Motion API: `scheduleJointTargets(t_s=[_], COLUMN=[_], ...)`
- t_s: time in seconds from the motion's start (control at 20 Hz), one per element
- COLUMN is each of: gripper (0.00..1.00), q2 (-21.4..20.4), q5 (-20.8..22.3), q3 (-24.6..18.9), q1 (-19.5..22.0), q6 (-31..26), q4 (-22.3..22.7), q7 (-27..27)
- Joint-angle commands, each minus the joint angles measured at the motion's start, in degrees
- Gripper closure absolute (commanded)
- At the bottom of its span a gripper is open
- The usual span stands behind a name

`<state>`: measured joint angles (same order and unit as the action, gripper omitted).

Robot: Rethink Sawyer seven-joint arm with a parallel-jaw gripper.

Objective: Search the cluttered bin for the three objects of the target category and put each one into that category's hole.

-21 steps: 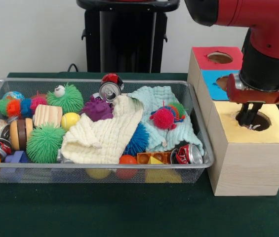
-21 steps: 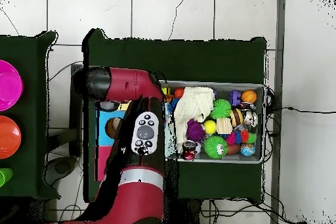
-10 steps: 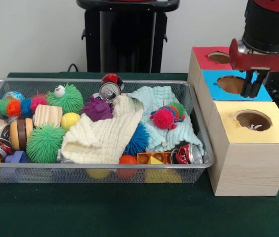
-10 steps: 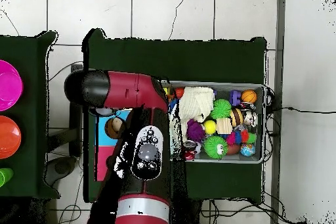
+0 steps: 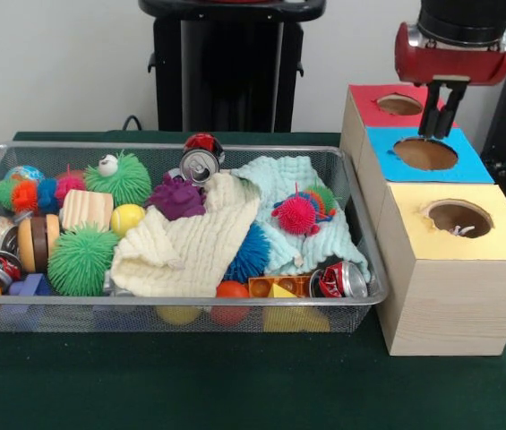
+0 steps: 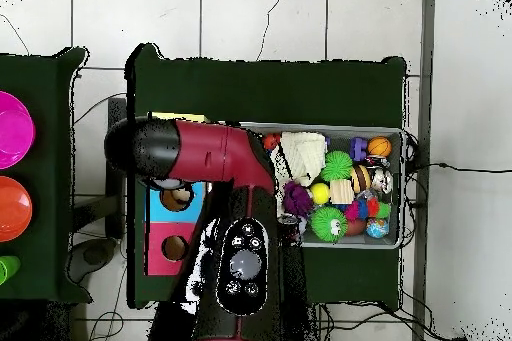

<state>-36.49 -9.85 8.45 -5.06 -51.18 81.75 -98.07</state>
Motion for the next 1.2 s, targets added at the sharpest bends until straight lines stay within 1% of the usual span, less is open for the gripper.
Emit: scheduleJointTargets(t_s=[0.05,0.2,0.3,0.4,0.5,0.6,0.75,1.0,1.2], gripper=[1.00,1.00,1.00,1.00,1.00,1.00,1.00,1.00,1.00], q2=[-3.09,-3.97,-3.74,-3.19,-3.69,-3.70,-4.35,-5.54,-5.52], q5=[5.00,5.88,6.49,8.00,7.86,8.03,8.38,9.46,10.17], q3=[-3.53,-4.43,-4.91,-5.36,-5.90,-6.43,-7.34,-8.83,-9.44], q1=[3.09,4.67,5.33,5.86,6.63,7.49,8.88,10.35,10.74], q6=[5.00,5.04,4.80,0.25,3.00,3.44,5.19,6.94,7.22], q4=[11.21,11.98,11.78,10.75,11.77,11.66,12.74,14.88,15.05], q7=[2.62,3.69,3.55,5.20,3.99,3.82,4.24,4.46,3.77])
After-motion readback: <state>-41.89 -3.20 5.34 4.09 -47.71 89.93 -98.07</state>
